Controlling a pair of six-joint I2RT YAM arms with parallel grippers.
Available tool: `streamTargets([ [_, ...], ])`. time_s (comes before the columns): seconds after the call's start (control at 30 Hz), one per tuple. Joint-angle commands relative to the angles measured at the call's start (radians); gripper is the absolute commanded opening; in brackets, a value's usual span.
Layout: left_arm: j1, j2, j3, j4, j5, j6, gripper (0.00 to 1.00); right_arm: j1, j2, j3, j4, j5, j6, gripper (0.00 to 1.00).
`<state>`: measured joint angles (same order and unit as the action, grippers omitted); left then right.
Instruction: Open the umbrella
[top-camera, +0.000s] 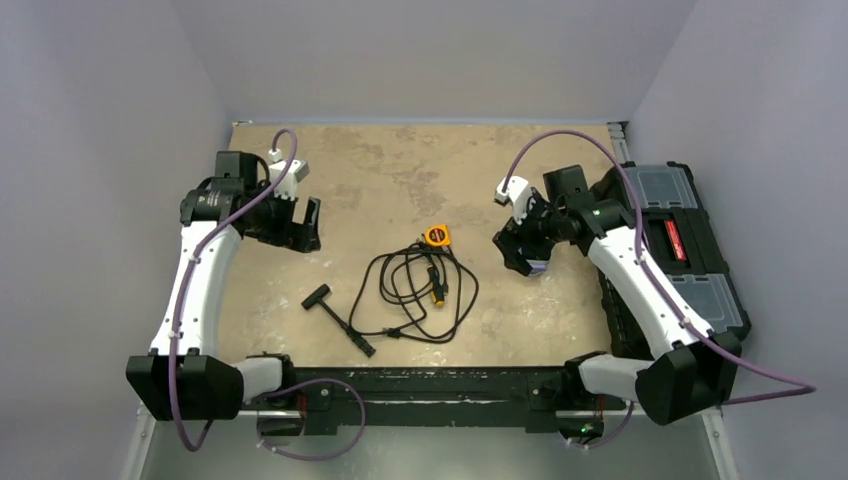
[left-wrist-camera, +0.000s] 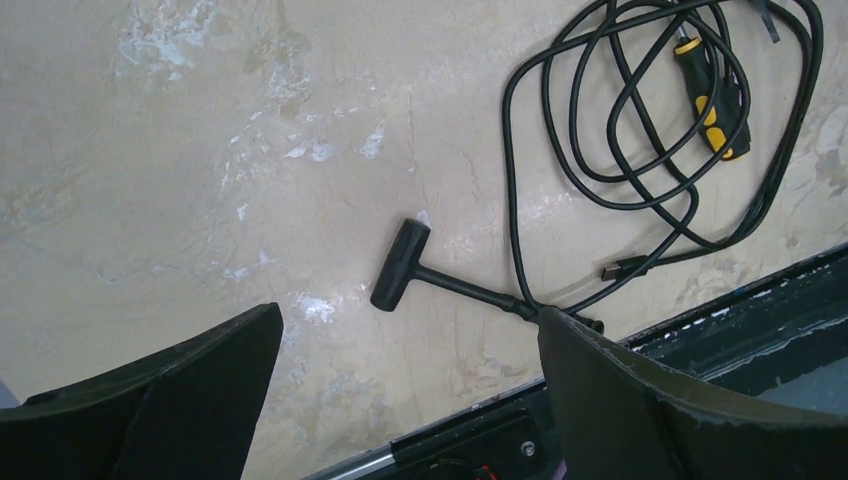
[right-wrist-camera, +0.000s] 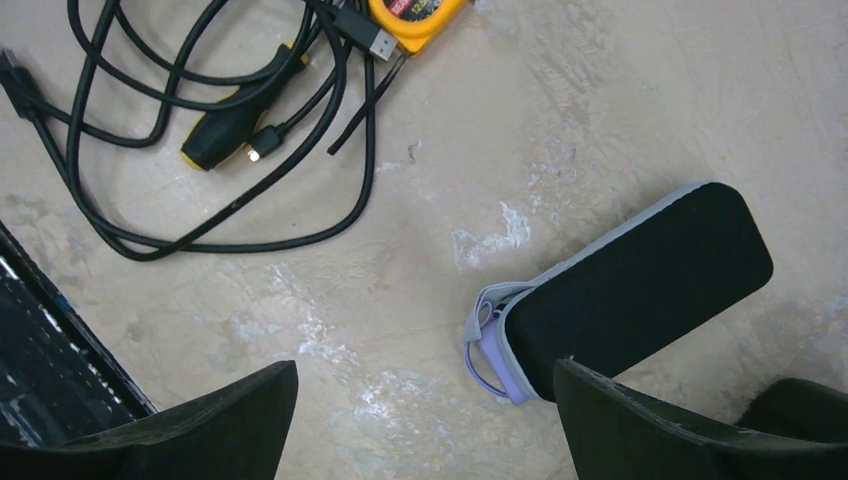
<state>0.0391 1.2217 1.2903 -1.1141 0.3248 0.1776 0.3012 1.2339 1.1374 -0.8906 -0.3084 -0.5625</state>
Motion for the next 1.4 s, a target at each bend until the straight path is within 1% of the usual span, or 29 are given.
streamTargets([
  [0.0,-0.079,0.014,0.048,0.05,-0.041,0.062,1.0,-0.016,0.014,0.091,0.0,-0.02,0.125,0.99],
  [0.13,-0.188,0.025,0.066,0.078,-0.039,0.134,1.0,-0.13,0.085,0.137,-0.028,-0.023,0.2,0.99],
  [0.23,-0.303,0.041,0.067,0.1,-0.073,0.166,1.0,-0.193,0.133,0.154,-0.001,0.067,0.243,0.99],
  [0.33,-0.387,0.059,0.067,0.117,-0.09,0.18,1.0,-0.202,0.17,0.156,0.037,0.145,0.283,0.99],
  [0.43,-0.429,0.079,0.078,0.121,-0.09,0.174,1.0,-0.203,0.212,0.147,0.054,0.187,0.298,0.99],
  [0.67,-0.436,0.106,0.116,0.108,-0.101,0.141,1.0,-0.218,0.28,0.094,0.137,0.212,0.31,0.97],
  [0.8,-0.436,0.099,0.11,0.104,-0.097,0.134,1.0,-0.255,0.372,0.15,0.129,0.13,0.316,0.98],
  [0.97,-0.436,0.093,0.113,0.086,-0.094,0.136,1.0,-0.295,0.476,0.224,0.12,0.071,0.313,0.99],
  [1.07,-0.436,0.088,0.113,0.085,-0.104,0.133,1.0,-0.298,0.546,0.27,0.112,0.034,0.309,0.98],
  [1.13,-0.436,0.088,0.116,0.079,-0.112,0.129,1.0,-0.298,0.588,0.292,0.099,-0.018,0.286,0.96],
  [1.17,-0.436,0.089,0.118,0.076,-0.115,0.127,1.0,-0.322,0.603,0.301,0.084,-0.055,0.261,0.93],
  [1.23,-0.436,0.087,0.117,0.068,-0.121,0.126,1.0,-0.326,0.629,0.301,0.06,-0.107,0.242,0.88],
  [1.37,-0.436,0.075,0.108,0.066,-0.138,0.128,1.0,-0.326,0.653,0.249,0.02,-0.167,0.224,0.77],
])
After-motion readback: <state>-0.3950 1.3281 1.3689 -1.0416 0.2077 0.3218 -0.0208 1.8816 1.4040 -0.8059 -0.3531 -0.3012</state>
